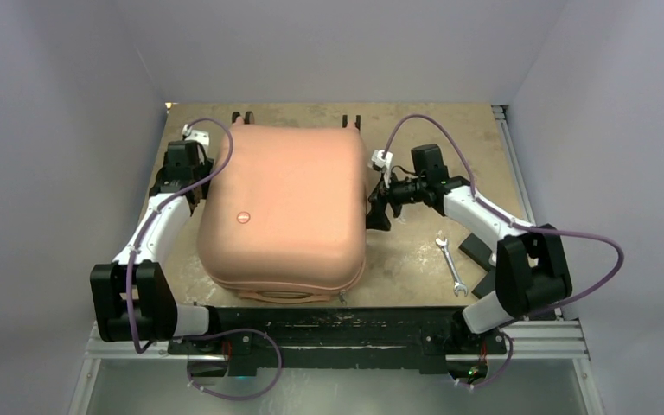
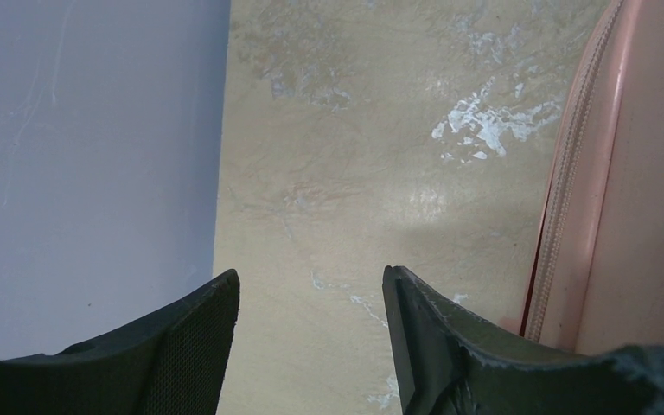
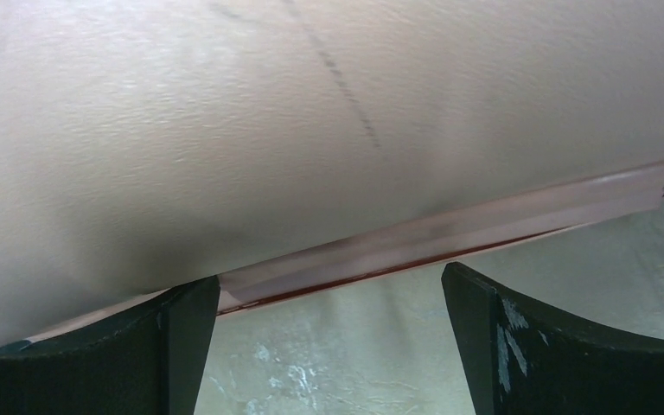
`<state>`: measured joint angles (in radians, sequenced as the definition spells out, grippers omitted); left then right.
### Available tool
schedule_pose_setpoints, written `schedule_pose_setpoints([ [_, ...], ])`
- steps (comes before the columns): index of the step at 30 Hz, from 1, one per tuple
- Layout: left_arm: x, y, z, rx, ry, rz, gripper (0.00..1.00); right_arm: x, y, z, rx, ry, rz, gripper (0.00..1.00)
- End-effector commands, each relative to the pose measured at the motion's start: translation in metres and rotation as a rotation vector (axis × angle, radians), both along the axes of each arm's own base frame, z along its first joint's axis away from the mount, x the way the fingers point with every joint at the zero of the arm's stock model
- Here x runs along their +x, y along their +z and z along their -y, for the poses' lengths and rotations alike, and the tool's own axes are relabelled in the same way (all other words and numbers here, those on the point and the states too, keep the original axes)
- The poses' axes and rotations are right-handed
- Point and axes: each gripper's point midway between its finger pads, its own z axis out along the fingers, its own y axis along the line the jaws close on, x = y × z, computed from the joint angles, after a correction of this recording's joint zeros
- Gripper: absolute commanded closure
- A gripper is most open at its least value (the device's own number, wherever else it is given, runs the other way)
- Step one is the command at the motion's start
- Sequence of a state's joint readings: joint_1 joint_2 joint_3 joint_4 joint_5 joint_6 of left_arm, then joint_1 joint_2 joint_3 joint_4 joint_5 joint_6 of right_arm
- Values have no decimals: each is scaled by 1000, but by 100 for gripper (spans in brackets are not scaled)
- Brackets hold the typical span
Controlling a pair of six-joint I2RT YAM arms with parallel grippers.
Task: Pack the luggage
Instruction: Zip the luggage at the center of the board.
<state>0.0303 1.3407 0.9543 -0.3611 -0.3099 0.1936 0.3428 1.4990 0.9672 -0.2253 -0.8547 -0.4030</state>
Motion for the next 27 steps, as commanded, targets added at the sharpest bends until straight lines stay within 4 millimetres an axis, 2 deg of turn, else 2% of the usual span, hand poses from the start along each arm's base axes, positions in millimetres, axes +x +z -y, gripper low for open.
schedule_pose_setpoints([
  [1, -24, -44, 138, -345, -426, -205, 35, 128, 56, -24, 25, -267, 413, 1],
  [4, -15, -42, 154, -372, -450, -211, 34, 151, 55, -24, 7, -306, 424, 1],
  [7, -6, -38, 173, -395, -479, -211, 34, 170, 64, -23, 15, -334, 435, 1],
  [10, -1, -37, 193, -417, -510, -219, 34, 194, 76, -12, 28, -390, 434, 1],
  [14, -2, -43, 220, -427, -557, -258, 33, 229, 95, 22, 45, -500, 439, 1],
  [18, -4, -45, 238, -418, -592, -275, 33, 252, 117, 66, 35, -624, 464, 1],
  [22, 4, -36, 236, -391, -572, -247, 32, 247, 131, 114, -11, -732, 488, 1],
  [27, 24, -5, 226, -344, -531, -141, 29, 210, 114, 175, -118, -804, 466, 1],
])
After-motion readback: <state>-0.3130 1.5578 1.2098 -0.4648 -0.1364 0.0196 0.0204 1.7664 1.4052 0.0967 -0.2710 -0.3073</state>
